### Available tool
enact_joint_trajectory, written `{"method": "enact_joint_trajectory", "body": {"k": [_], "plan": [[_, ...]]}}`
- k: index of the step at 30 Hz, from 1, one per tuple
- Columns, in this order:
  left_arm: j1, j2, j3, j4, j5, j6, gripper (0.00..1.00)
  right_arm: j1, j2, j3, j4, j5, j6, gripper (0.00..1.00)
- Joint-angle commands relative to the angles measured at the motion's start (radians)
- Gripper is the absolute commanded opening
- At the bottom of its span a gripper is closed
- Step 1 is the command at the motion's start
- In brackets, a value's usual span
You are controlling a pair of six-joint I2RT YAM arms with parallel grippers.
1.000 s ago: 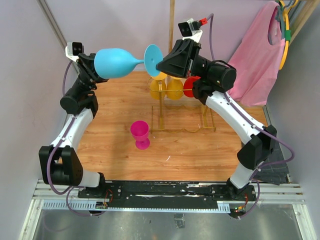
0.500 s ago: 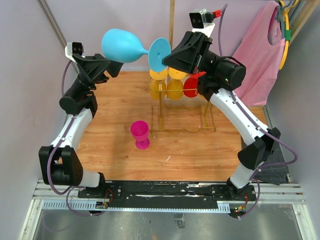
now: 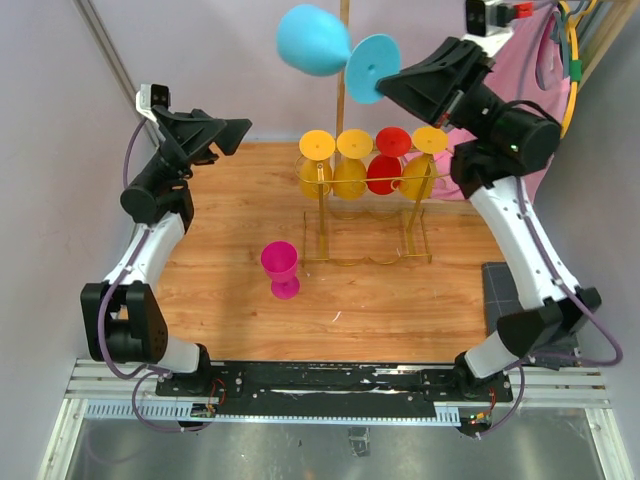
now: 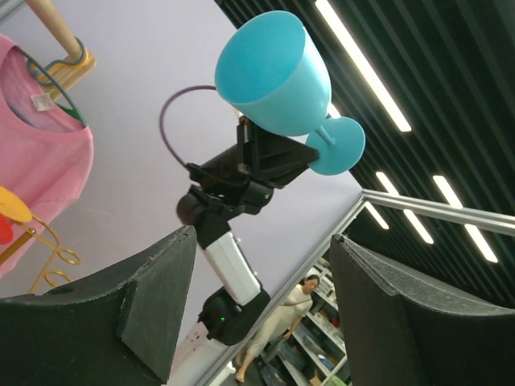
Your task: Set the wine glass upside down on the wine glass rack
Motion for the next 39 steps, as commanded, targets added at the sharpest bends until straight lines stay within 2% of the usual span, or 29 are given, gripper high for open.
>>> {"method": "enact_joint_trajectory", "body": {"k": [1, 5, 7, 12, 18, 25, 36, 39], "plan": [[0.016, 0.013, -0.002, 0.259, 0.043, -0.162, 0.71, -0.103, -0.176, -0.038, -0.256, -0.024, -0.245, 0.01], [0.022, 0.02, -0.005, 0.26, 0.055, -0.157, 0.71, -0.176, -0.319, -0.008, -0.826, -0.016, -0.649, 0.01], [0.022, 0.023, -0.002, 0.259, 0.057, -0.155, 0.71, -0.201, -0.373, 0.022, -1.056, 0.03, -0.807, 0.01], [0.022, 0.034, 0.013, 0.25, 0.072, -0.146, 0.69, -0.229, -0.494, 0.022, -1.426, 0.171, -1.032, 0.01], [0.022, 0.018, 0.027, 0.184, 0.115, -0.08, 0.69, -0.23, -0.593, 0.007, -1.747, 0.341, -1.143, 0.01], [0.022, 0.001, -0.011, 0.17, 0.111, -0.054, 0.68, -0.229, -0.691, -0.036, -1.975, 0.466, -1.134, 0.01], [0.022, -0.049, -0.024, 0.115, 0.127, -0.013, 0.68, -0.229, -0.793, -0.153, -2.102, 0.525, -0.972, 0.01], [0.022, -0.064, -0.04, 0.098, 0.127, -0.002, 0.68, -0.229, -0.824, -0.243, -2.084, 0.506, -0.912, 0.01]]}}
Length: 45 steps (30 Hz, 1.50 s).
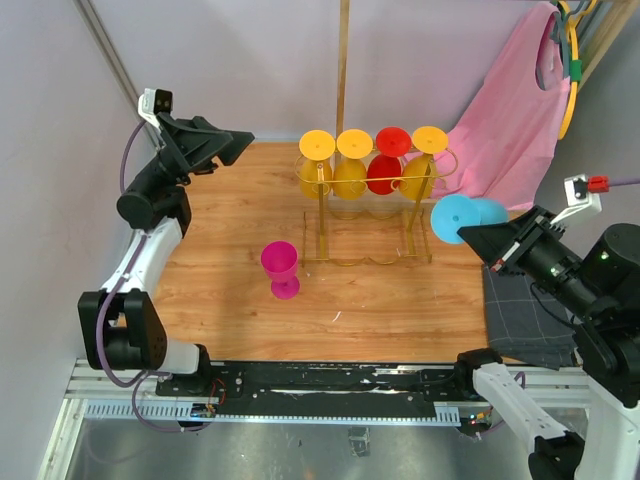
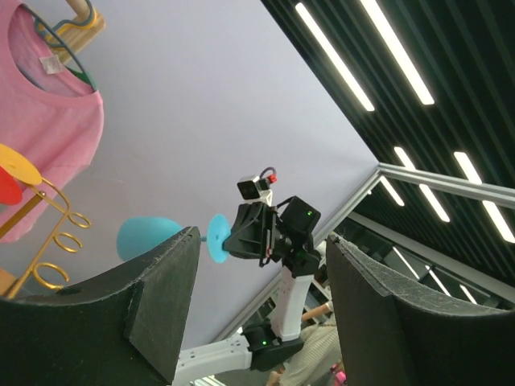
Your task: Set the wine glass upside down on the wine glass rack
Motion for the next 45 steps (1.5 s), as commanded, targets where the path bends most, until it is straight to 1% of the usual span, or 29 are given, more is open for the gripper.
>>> {"method": "enact_joint_trajectory", "body": {"k": [1, 4, 8, 14, 18, 21, 26, 27, 36, 45], "plan": [[0.008, -0.043, -0.026, 0.094, 0.019, 0.001, 0.68, -0.016, -0.047, -0.125, 0.004, -0.007, 0.117, 0.01], [0.008, -0.052, -0.03, 0.084, 0.023, 0.006, 0.68, -0.017, -0.09, -0.281, 0.112, -0.051, 0.217, 0.01], [0.008, -0.065, -0.031, 0.06, 0.029, 0.021, 0.68, -0.017, -0.101, -0.369, 0.211, -0.072, 0.278, 0.01], [0.008, -0.077, -0.032, 0.027, 0.034, 0.04, 0.68, -0.02, -0.054, -0.388, 0.291, -0.071, 0.313, 0.01], [0.008, -0.076, -0.027, 0.023, 0.034, 0.042, 0.68, -0.043, -0.05, -0.447, 0.376, -0.09, 0.379, 0.01], [0.008, -0.079, -0.024, 0.013, 0.037, 0.051, 0.68, -0.087, -0.039, -0.468, 0.415, -0.125, 0.4, 0.01], [0.008, -0.075, -0.024, 0.006, 0.035, 0.053, 0.68, -0.218, -0.026, -0.517, 0.49, -0.258, 0.462, 0.01], [0.008, -0.076, -0.024, 0.006, 0.034, 0.053, 0.68, -0.226, -0.022, -0.524, 0.507, -0.264, 0.473, 0.01], [0.008, -0.076, -0.017, -0.011, 0.036, 0.065, 0.68, -0.253, 0.027, -0.536, 0.61, -0.274, 0.51, 0.01], [0.008, -0.07, -0.014, -0.014, 0.035, 0.064, 0.67, -0.284, 0.048, -0.548, 0.631, -0.262, 0.513, 0.01]]}}
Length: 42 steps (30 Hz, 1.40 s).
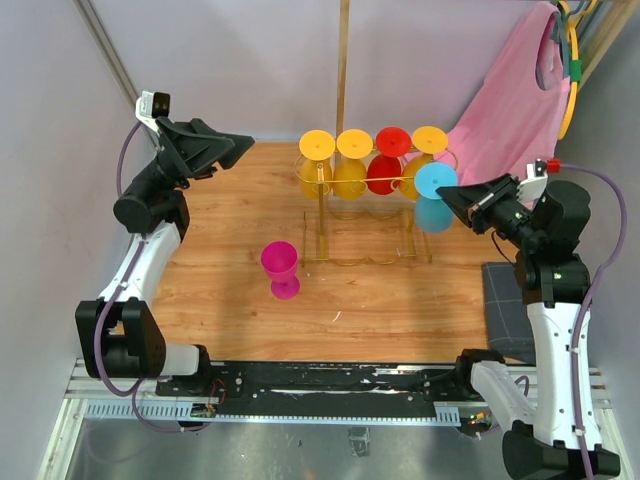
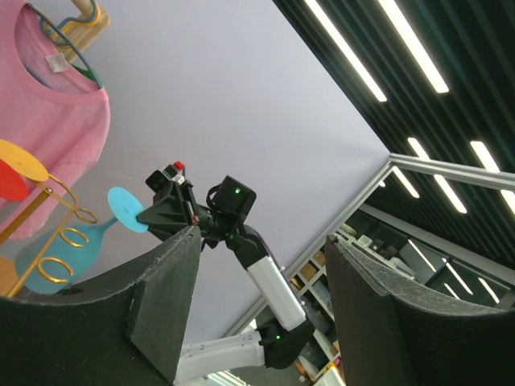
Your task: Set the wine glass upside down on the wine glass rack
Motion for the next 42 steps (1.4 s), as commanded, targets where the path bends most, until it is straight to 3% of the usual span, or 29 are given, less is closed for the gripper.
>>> {"method": "enact_joint_trajectory", "body": {"k": [1, 42], "plan": [[0.008, -0.012, 0.017, 0.017, 0.013, 0.011, 0.67, -0.035, -0.007, -0.012, 0.054, -0.003, 0.009, 0.01], [0.008, -0.02, 0.008, 0.002, 0.021, 0.028, 0.67, -0.11, 0.109, -0.089, 0.218, 0.01, -0.032, 0.02]]}}
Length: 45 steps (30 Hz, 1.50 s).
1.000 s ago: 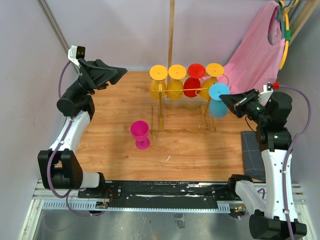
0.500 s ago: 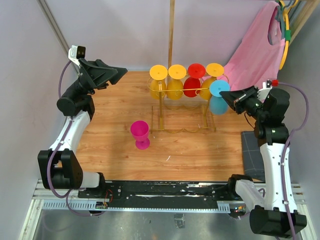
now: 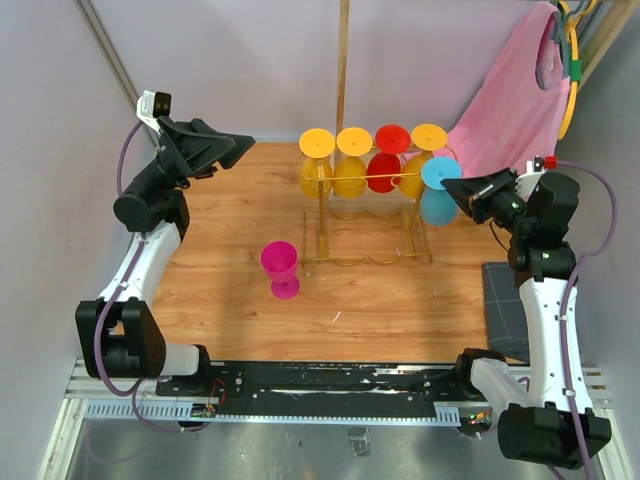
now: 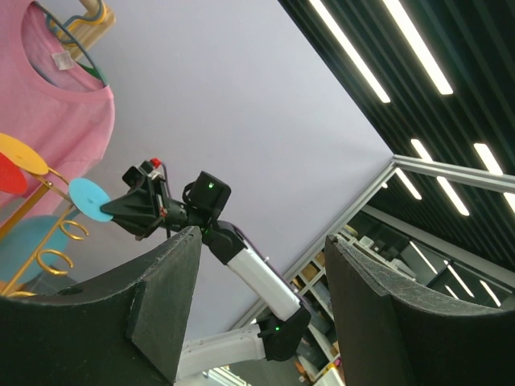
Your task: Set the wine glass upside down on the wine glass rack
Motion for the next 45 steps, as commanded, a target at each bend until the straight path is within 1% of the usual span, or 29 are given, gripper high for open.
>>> {"method": "enact_joint_trajectory", "body": {"k": [1, 2, 3, 4, 8, 14, 20, 25, 31, 33, 36, 41, 43, 45], "plan": [[0.008, -0.019, 0.008, 0.021, 0.013, 0.018, 0.67, -0.033, 0.013, 0.012, 0.039, 0.008, -0.037, 0.04], [0.008, -0.019, 0.007, 0.021, 0.013, 0.017, 0.67, -0.035, 0.013, 0.011, 0.039, 0.008, -0.039, 0.08], [0.009, -0.019, 0.007, 0.021, 0.013, 0.017, 0.67, -0.036, 0.013, 0.01, 0.038, 0.007, -0.041, 0.14], [0.008, -0.019, 0.008, 0.022, 0.013, 0.017, 0.67, -0.037, 0.013, 0.009, 0.038, 0.008, -0.043, 0.17], [0.008, -0.016, 0.009, 0.024, 0.013, 0.016, 0.67, -0.039, 0.01, 0.003, 0.035, 0.008, -0.048, 0.22], [0.008, -0.01, 0.015, 0.03, 0.012, 0.013, 0.67, -0.04, 0.0, 0.002, 0.033, 0.007, -0.054, 0.32], [0.008, -0.004, 0.017, 0.031, 0.016, 0.015, 0.67, -0.04, -0.035, 0.002, -0.007, 0.012, -0.065, 0.41], [0.008, 0.013, 0.023, 0.014, 0.02, 0.019, 0.67, -0.04, -0.084, 0.003, -0.059, 0.028, -0.089, 0.46], [0.008, 0.048, 0.043, -0.024, 0.033, 0.044, 0.66, -0.04, -0.162, -0.026, -0.119, 0.042, -0.099, 0.47], [0.008, 0.048, 0.039, -0.074, 0.045, 0.08, 0.65, -0.04, -0.193, -0.037, -0.136, 0.042, -0.093, 0.46], [0.008, 0.036, 0.023, -0.189, 0.059, 0.184, 0.65, -0.039, -0.235, -0.048, -0.159, 0.04, -0.087, 0.46], [0.008, 0.019, -0.012, -0.337, 0.075, 0.296, 0.63, -0.033, -0.289, -0.034, -0.231, 0.062, -0.127, 0.46], [0.008, 0.002, -0.013, -0.45, 0.084, 0.386, 0.62, -0.027, -0.313, -0.034, -0.256, 0.069, -0.141, 0.46], [0.008, -0.025, -0.004, -0.624, 0.084, 0.523, 0.62, -0.025, -0.329, -0.024, -0.283, 0.08, -0.168, 0.46]]}}
